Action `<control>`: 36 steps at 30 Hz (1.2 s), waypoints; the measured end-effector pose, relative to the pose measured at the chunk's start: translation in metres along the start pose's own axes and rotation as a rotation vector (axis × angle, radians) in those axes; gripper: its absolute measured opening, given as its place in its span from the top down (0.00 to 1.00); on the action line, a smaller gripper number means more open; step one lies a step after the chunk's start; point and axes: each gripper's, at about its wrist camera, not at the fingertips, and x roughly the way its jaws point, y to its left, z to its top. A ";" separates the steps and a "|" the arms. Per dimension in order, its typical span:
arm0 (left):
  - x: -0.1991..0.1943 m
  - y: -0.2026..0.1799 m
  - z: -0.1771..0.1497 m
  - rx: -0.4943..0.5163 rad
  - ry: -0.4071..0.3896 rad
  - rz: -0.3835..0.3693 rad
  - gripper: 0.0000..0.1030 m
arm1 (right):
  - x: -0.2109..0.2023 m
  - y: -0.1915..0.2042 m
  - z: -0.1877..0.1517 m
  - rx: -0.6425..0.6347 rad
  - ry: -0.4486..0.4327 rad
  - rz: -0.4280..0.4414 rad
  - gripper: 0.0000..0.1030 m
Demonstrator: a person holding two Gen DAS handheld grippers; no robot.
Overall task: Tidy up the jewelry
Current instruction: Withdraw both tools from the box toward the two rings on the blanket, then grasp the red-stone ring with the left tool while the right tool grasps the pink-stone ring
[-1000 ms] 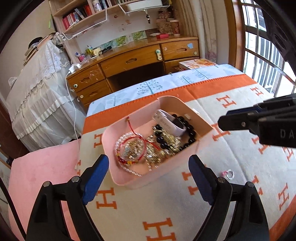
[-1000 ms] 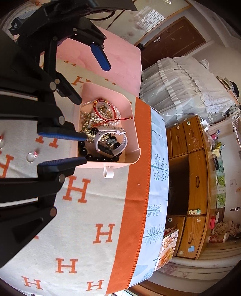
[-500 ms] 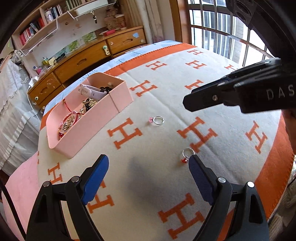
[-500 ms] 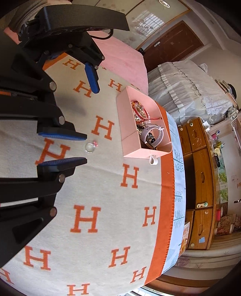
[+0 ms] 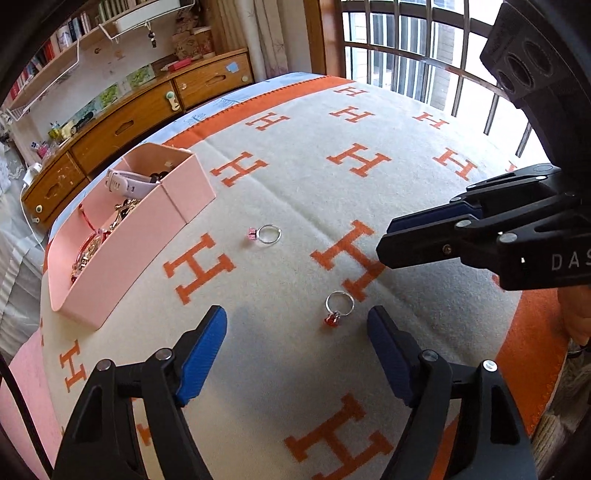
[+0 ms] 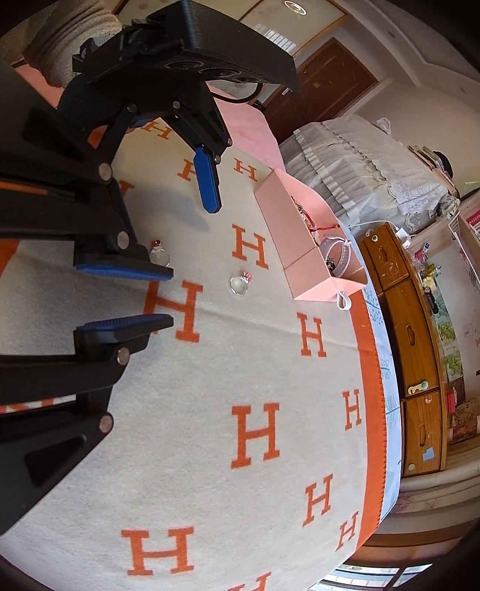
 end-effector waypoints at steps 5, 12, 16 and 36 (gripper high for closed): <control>0.002 -0.003 0.007 0.028 -0.010 -0.054 0.52 | 0.005 -0.007 -0.003 0.026 0.012 0.012 0.82; 0.003 -0.006 0.008 0.045 -0.006 -0.121 0.75 | 0.004 -0.009 -0.005 0.035 0.000 0.032 0.82; 0.002 -0.008 0.008 0.054 -0.004 -0.129 0.86 | 0.004 -0.012 -0.006 0.041 -0.005 0.044 0.82; -0.028 0.020 0.004 -0.134 -0.049 0.031 0.86 | 0.027 0.016 0.018 -0.166 0.044 -0.043 0.77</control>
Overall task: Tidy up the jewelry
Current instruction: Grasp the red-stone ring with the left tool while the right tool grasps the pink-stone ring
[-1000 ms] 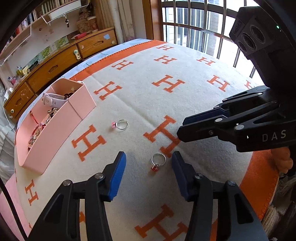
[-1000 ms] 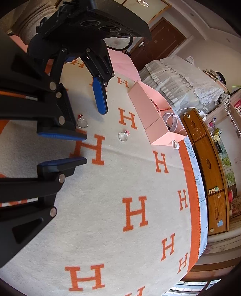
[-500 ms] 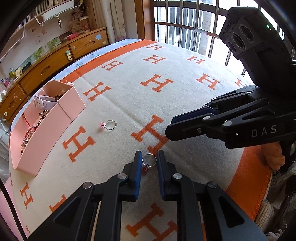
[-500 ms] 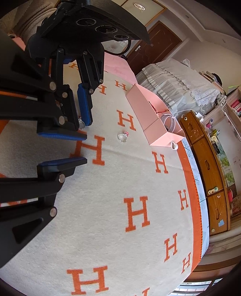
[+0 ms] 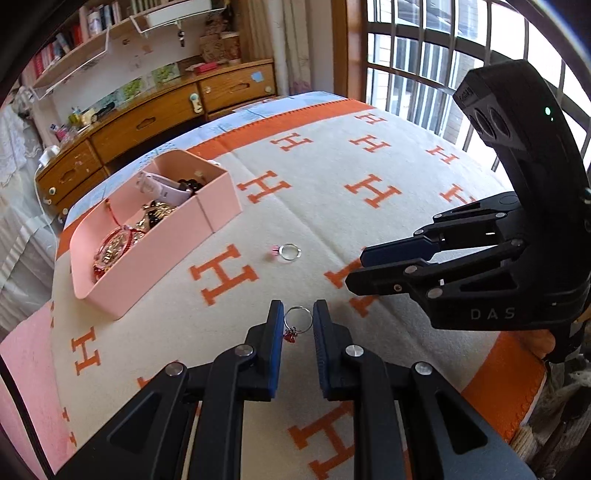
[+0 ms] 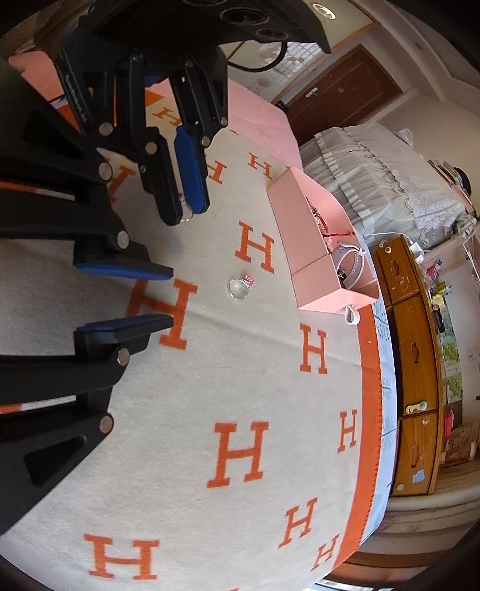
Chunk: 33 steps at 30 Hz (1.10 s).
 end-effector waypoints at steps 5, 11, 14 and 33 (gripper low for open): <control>-0.005 0.020 -0.001 -0.105 -0.020 0.016 0.86 | 0.016 0.009 0.021 -0.121 0.009 -0.074 0.75; 0.002 0.038 -0.009 -0.196 -0.007 0.015 0.86 | 0.031 0.023 0.032 -0.285 0.016 -0.120 0.74; 0.005 0.043 -0.012 -0.213 -0.001 0.015 0.86 | 0.034 0.026 0.035 -0.330 0.016 -0.130 0.74; -0.003 0.053 -0.007 -0.248 -0.023 0.029 0.86 | 0.035 0.043 0.030 -0.387 -0.017 -0.189 0.84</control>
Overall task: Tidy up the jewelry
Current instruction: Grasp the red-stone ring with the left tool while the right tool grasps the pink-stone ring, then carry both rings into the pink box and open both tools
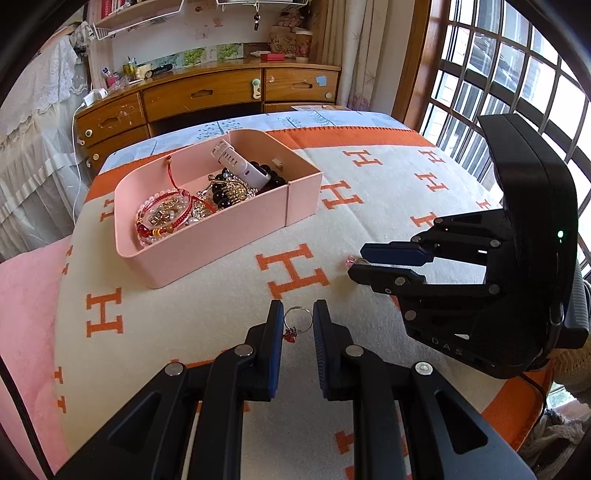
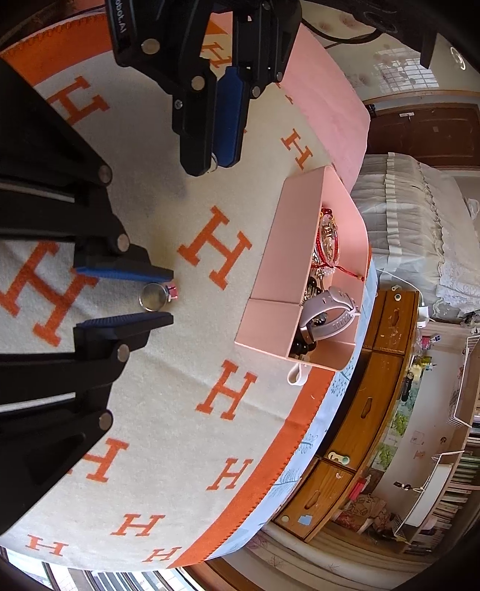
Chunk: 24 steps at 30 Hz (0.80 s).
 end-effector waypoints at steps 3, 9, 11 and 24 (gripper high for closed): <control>-0.005 0.001 0.002 -0.009 -0.010 0.011 0.86 | -0.004 0.000 0.001 0.011 -0.011 -0.010 0.84; -0.017 0.004 0.008 -0.023 -0.035 0.035 0.86 | -0.022 0.000 0.009 0.029 -0.058 -0.027 0.84; -0.021 0.006 0.012 -0.029 -0.044 0.046 0.86 | -0.029 0.002 0.014 0.028 -0.078 -0.033 0.84; -0.047 0.036 0.067 -0.103 -0.137 0.140 0.86 | -0.061 0.011 0.067 0.005 -0.214 -0.065 0.84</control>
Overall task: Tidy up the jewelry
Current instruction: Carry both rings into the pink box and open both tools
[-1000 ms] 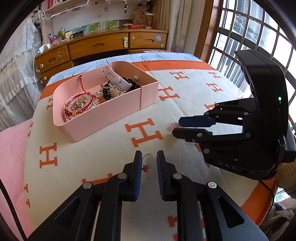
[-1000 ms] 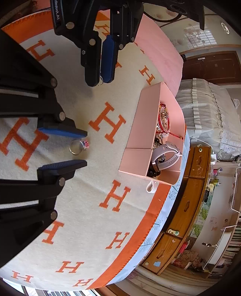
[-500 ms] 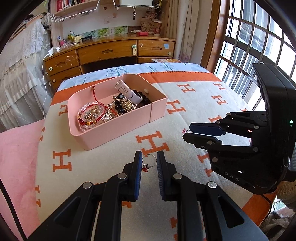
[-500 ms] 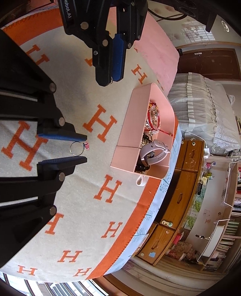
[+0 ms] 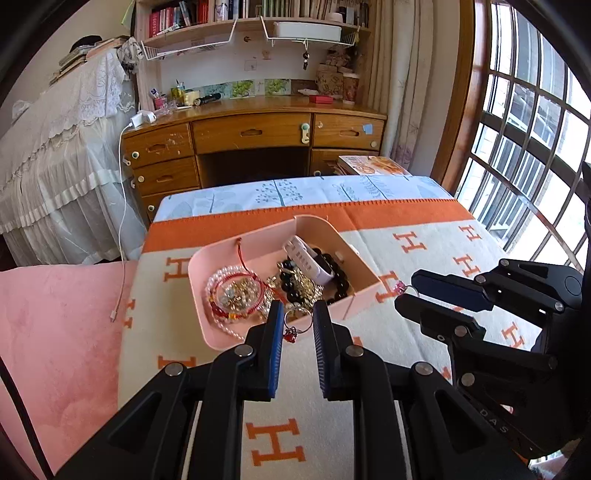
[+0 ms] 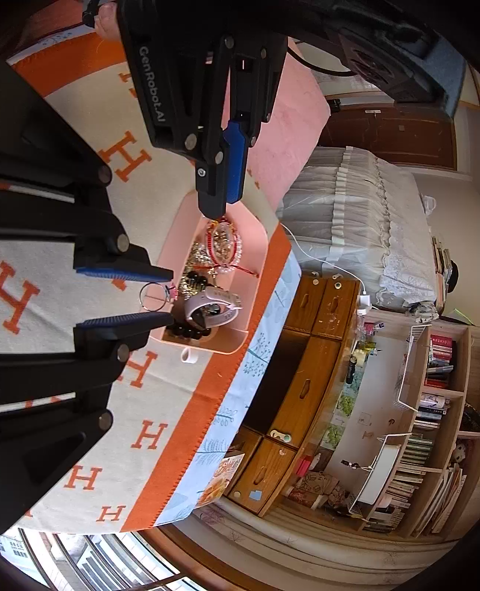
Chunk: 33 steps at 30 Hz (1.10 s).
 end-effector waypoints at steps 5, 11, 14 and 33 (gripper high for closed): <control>0.003 0.012 0.028 -0.028 -0.019 0.030 0.86 | 0.004 -0.004 0.030 0.030 -0.023 0.029 0.84; 0.017 0.031 0.063 -0.067 -0.014 0.044 0.86 | 0.023 -0.022 0.070 0.105 0.006 0.100 0.84; 0.027 0.041 0.077 -0.088 -0.006 0.057 0.86 | 0.038 -0.034 0.087 0.164 0.038 0.137 0.84; 0.132 0.072 0.058 -0.151 0.211 0.057 0.68 | 0.155 -0.080 0.061 0.444 0.331 0.165 0.84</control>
